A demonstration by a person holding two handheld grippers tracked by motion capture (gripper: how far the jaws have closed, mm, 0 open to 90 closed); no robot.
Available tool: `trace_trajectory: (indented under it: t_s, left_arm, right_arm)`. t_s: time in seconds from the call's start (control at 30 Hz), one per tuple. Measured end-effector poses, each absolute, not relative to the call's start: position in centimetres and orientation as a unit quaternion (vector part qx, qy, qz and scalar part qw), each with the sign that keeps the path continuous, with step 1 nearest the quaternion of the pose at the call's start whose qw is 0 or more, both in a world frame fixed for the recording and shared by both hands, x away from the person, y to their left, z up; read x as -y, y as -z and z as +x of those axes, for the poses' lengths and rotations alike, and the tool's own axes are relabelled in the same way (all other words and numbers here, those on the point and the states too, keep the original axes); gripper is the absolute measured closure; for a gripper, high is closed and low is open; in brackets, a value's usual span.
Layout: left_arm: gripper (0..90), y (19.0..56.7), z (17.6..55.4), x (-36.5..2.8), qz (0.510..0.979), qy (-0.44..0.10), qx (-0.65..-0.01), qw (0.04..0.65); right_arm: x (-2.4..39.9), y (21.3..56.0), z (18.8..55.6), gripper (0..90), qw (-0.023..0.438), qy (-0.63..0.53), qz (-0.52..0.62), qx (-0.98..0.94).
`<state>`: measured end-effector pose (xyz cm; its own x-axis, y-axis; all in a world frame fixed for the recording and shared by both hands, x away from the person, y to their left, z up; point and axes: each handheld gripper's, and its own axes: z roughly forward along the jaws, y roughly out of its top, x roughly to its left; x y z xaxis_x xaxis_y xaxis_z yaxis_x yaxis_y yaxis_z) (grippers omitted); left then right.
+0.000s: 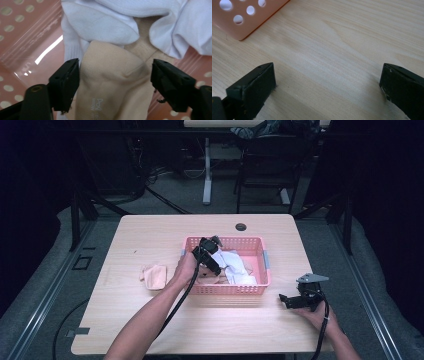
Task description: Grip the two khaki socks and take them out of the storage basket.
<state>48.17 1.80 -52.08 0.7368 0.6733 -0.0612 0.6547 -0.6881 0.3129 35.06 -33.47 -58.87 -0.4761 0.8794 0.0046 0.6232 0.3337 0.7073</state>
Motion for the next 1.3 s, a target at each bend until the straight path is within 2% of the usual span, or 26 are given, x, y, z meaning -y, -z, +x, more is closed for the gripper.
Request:
trace_trajectory:
  t_s: [0.3, 0.53, 1.3]
  left_arm:
    - [59.4, 52.2, 48.4, -2.0, 0.920, -0.033, -0.365, 0.141]
    - [72.7, 52.3, 48.4, -2.2, 0.919, -0.026, -0.365, 0.143]
    - [74.2, 49.1, 47.8, -5.0, 0.915, -0.029, -0.358, 0.185]
  right_arm:
    - [33.5, 58.9, 35.1, 0.0, 0.194, -0.330, 0.474, -0.793]
    - [33.5, 58.9, 35.1, 0.0, 0.194, -0.330, 0.474, -0.793]
    - [33.5, 58.9, 35.1, 0.0, 0.194, -0.330, 0.473, -0.793]
